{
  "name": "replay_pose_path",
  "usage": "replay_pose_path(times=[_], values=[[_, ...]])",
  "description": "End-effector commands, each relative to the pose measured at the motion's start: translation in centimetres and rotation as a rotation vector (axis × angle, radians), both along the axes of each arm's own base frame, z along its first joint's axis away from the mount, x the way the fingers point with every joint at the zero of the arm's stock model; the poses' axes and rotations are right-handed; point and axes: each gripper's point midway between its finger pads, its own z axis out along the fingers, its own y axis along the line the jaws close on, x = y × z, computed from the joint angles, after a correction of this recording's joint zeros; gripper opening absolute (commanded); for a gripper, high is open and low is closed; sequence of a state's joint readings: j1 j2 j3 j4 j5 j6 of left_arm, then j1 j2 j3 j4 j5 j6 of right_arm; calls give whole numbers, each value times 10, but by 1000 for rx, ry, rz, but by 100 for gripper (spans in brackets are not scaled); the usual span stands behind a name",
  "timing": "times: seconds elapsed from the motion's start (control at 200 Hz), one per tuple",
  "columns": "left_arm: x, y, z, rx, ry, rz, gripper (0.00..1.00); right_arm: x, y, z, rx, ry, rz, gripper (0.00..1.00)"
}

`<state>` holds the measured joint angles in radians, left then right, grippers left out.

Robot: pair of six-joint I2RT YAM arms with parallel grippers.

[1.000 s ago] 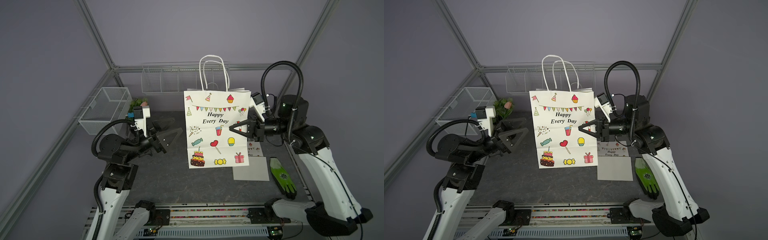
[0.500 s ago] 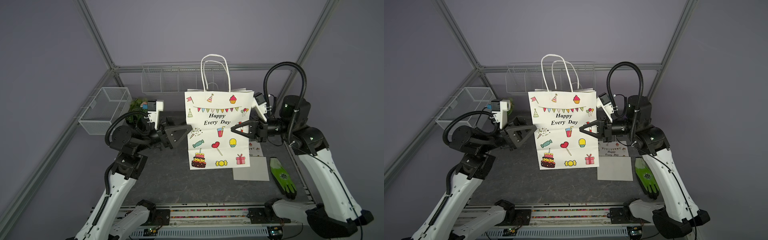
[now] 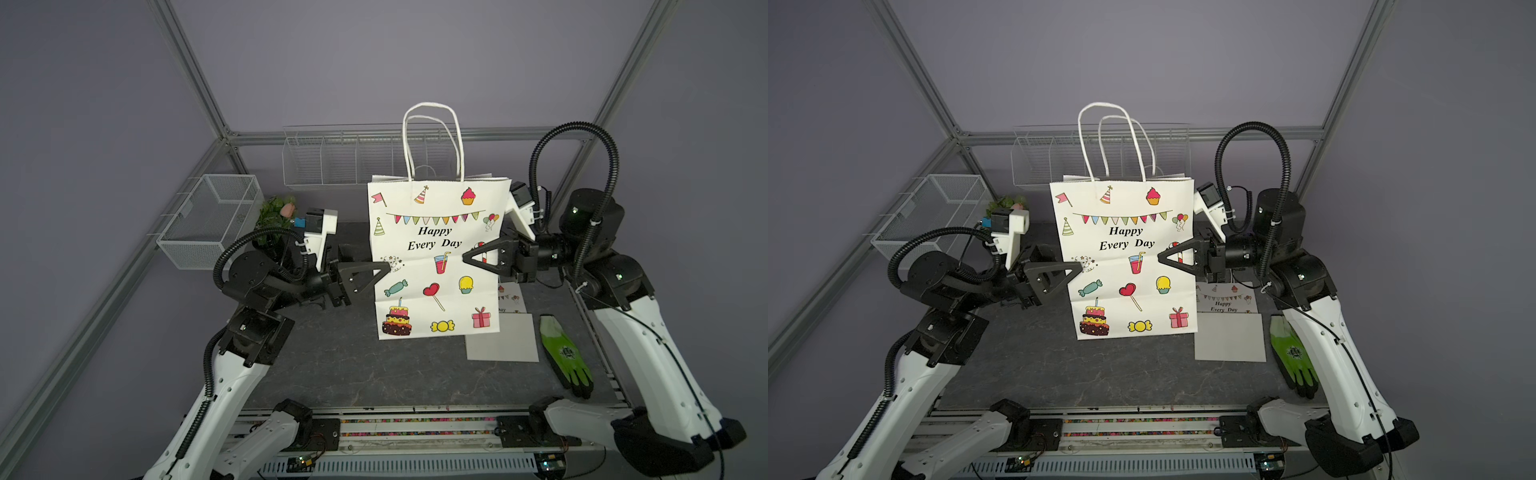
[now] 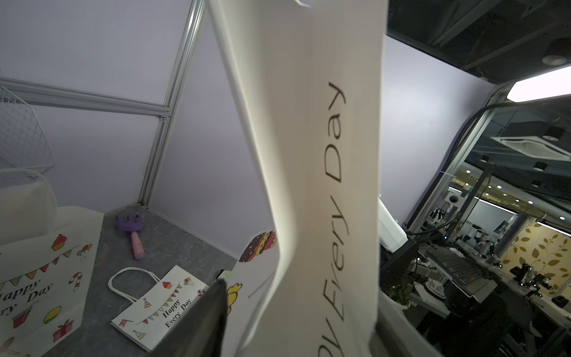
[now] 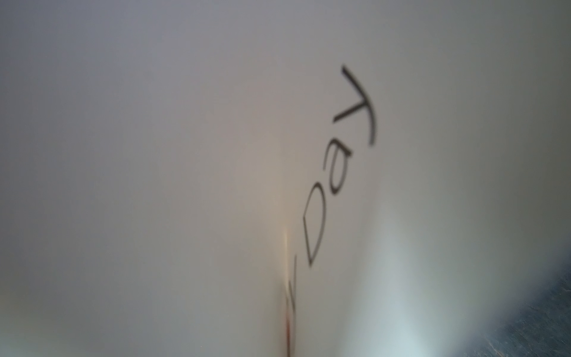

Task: Put away the paper bag
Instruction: Press the paper bag.

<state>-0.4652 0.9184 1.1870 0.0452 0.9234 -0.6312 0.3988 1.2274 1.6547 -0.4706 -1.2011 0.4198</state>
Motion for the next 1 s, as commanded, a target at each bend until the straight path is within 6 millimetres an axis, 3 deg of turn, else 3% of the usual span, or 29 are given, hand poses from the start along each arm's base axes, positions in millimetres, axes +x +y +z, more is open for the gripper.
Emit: replay_pose_path(times=[0.0,0.105,0.135,0.21,0.245,0.405,0.485,0.655,0.999], values=[[-3,-1,-6,16,0,-14,38,-4,-1,6,21,-15,21,7],[-3,-3,-12,28,9,-20,34,-3,-2,12,31,-29,2,7],[-4,-3,-13,32,12,-24,40,-2,-2,13,33,-35,-10,7],[-7,-5,-15,39,13,-40,70,0,-2,16,37,-44,-34,7],[-8,-6,-17,44,16,-49,79,3,-2,17,37,-46,-49,7],[-13,-16,-27,76,25,-92,86,8,-3,19,40,-52,-82,7],[-16,-21,-32,93,30,-114,77,8,-3,19,40,-52,-84,7],[-17,-25,-37,112,34,-122,42,4,-3,20,42,-53,-70,7],[-18,-24,-41,128,33,-115,16,-10,-5,14,32,-54,-16,13]])
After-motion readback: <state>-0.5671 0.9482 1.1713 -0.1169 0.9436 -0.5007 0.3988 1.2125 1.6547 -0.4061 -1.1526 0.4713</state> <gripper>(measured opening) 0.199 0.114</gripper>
